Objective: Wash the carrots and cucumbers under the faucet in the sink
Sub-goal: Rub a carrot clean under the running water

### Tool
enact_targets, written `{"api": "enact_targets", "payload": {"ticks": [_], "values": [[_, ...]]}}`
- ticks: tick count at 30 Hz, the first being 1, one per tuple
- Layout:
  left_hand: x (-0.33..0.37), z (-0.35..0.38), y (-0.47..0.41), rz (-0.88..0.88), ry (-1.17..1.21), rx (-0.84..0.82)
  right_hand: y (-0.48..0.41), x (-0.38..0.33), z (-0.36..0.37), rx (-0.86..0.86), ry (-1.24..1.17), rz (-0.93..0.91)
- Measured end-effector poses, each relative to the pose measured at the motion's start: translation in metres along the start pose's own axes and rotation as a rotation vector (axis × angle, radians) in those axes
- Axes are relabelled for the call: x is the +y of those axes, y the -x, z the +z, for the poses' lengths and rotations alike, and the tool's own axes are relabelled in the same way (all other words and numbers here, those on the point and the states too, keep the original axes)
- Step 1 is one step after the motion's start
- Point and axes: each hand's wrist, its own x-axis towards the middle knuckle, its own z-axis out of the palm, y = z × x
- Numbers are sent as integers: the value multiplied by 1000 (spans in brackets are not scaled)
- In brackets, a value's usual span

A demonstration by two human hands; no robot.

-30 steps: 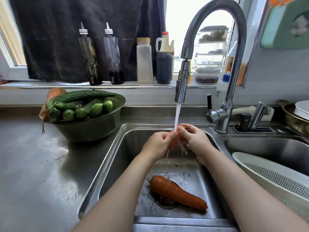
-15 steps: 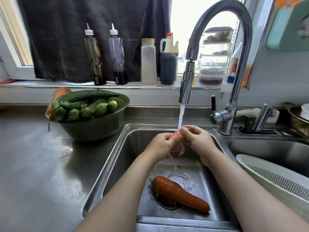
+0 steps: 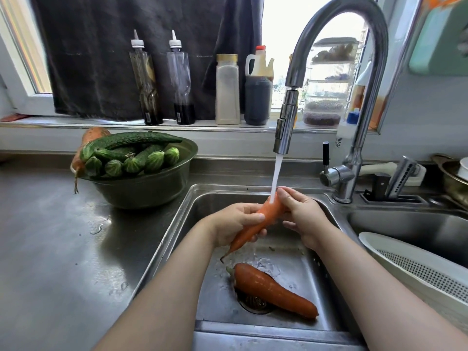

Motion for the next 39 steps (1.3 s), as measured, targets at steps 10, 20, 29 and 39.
{"api": "enact_targets", "payload": {"ticks": [10,20,29,39], "values": [[12,27,1,-153,57,179,0,-3,-1,-97,-68,14],[10,32,5,7,-200,270,10,-7,7,8,52,6],[10,24,6,11,-262,196,7,-5,3,18,85,-4],[8,29,3,-45,-261,361,8,-7,5,-14,101,-22]]}}
